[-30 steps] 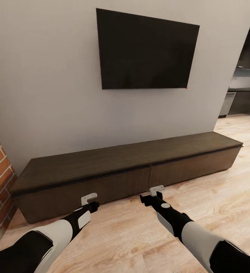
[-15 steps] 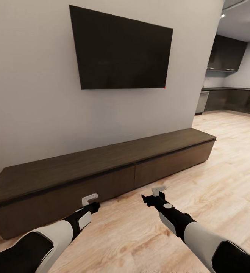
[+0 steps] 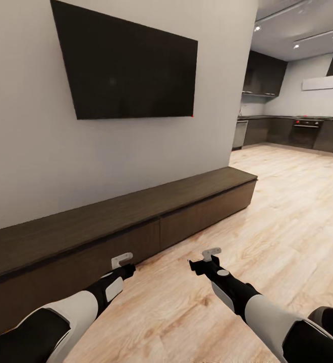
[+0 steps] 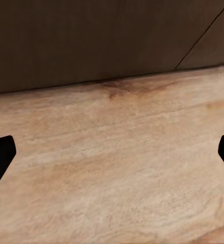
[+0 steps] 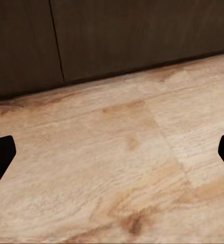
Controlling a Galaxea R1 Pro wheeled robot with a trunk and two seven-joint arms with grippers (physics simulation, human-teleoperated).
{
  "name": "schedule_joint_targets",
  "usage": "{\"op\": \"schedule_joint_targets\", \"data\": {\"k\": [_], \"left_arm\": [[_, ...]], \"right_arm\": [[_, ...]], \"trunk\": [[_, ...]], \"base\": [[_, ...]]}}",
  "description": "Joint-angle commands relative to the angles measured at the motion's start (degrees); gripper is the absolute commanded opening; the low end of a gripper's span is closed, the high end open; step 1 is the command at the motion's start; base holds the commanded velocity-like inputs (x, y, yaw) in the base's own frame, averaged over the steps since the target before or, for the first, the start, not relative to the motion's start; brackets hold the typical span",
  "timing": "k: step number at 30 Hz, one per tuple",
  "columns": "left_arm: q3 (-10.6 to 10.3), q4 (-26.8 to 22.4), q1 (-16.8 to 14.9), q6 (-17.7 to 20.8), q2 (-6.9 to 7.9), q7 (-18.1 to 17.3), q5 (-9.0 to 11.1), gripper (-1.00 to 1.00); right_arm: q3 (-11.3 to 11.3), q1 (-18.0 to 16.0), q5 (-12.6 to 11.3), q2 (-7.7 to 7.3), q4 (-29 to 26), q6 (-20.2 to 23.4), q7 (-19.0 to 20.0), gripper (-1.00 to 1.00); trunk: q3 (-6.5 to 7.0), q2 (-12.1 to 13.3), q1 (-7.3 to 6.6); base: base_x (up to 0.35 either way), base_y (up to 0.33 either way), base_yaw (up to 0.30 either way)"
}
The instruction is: Place each of the two pumpkins and all three candles from the living room inside a cabinet in the living room (use any cabinet), then make sure every cabinet is closed, and position the cauldron so it is next to a table in the living room.
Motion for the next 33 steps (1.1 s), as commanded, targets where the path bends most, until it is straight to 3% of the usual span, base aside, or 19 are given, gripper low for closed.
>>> {"op": "schedule_joint_targets", "data": {"k": [1,4,9,15,18,19,20,21,23,24,25,27,29,33], "left_arm": [[-0.4,-1.1,0.0,0.5,0.06,0.2,0.5,1.0],[-0.3,-3.9,0.0,4.9,0.2,0.3,0.5,1.0],[-0.2,-8.5,-0.1,11.6,0.71,0.5,0.4,1.0],[-0.1,-9.7,-0.2,17.3,0.89,0.8,0.4,1.0],[-0.1,-10.0,-0.4,18.4,0.83,0.8,0.5,1.0],[0.0,-10.1,-0.4,19.1,0.8,0.8,0.5,1.0],[0.0,-10.9,-0.5,20.8,0.69,0.9,0.5,1.0],[0.0,-11.3,-0.5,21.3,0.66,0.9,0.5,1.0],[0.0,-15.1,-0.5,23.7,0.65,1.2,0.4,1.0],[0.0,-16.1,-0.5,24.3,0.67,1.3,0.4,1.0],[0.0,-19.1,-0.5,26.5,0.67,2.2,0.3,1.0],[0.0,-21.1,-0.5,28.7,0.59,3.5,0.4,1.0],[0.0,-22.5,-0.5,30.6,0.5,5.0,0.5,1.0],[-0.1,-24.5,-0.5,31.7,0.28,5.7,0.5,1.0]], "right_arm": [[0.4,-0.1,-0.5,-0.09,-0.1,1.4,-0.3,1.0],[0.3,-0.2,-0.5,-0.15,-0.2,5.0,-0.3,1.0],[0.3,-0.4,-0.5,-0.25,-0.3,7.6,-0.4,1.0],[0.2,-1.9,-0.5,-1.4,-0.5,9.6,-0.4,1.0],[0.2,-4.1,-0.5,-3.04,-5.5,15.4,-0.4,1.0],[0.2,-4.6,-0.5,-4.04,-8.1,17.7,-0.5,1.0],[0.1,-5.1,-0.5,-6.02,-12.9,22.1,-0.5,1.0],[-0.1,-5.1,-0.5,-6.52,-13.9,23.1,-0.5,1.0],[-4.3,-5.3,-0.5,-8.64,-18.1,27.9,-0.5,1.0],[-5.7,-5.3,-0.5,-8.86,-18.7,28.8,-0.5,1.0],[-10.0,-5.4,-0.3,-9.3,-19.8,31.4,-0.5,1.0],[-13.0,-5.4,-0.2,-9.52,-20.4,33.5,-0.5,1.0],[-14.8,-5.4,-0.1,-9.73,-20.7,34.9,-0.5,1.0],[-15.7,-5.4,0.0,-10.45,-20.9,35.8,-0.5,1.0]], "trunk": [[-0.06,0.0,-0.01],[-0.06,0.0,-0.01],[-0.06,0.0,-0.01],[-0.06,0.0,-0.01],[-0.06,0.0,-0.01],[-0.06,0.0,-0.01],[-0.06,0.0,-0.01],[-0.06,0.0,-0.01],[-0.06,0.0,-0.01],[-0.06,0.0,-0.01],[-0.06,0.0,-0.01],[-0.06,0.0,-0.01],[-0.06,0.0,-0.01],[-0.06,0.0,-0.01]], "base": [[0.0,0.0,-0.295],[0.0,0.0,-0.296],[0.0,0.0,-0.296],[0.0,0.0,-0.297],[0.0,0.0,-0.297],[0.0,0.0,-0.297],[0.0,0.0,-0.297],[0.0,0.0,-0.297],[0.0,0.0,-0.297],[0.0,0.0,-0.297],[0.0,0.0,-0.297],[0.0,0.0,-0.297],[0.0,0.0,-0.297],[0.0,0.0,-0.297]]}}
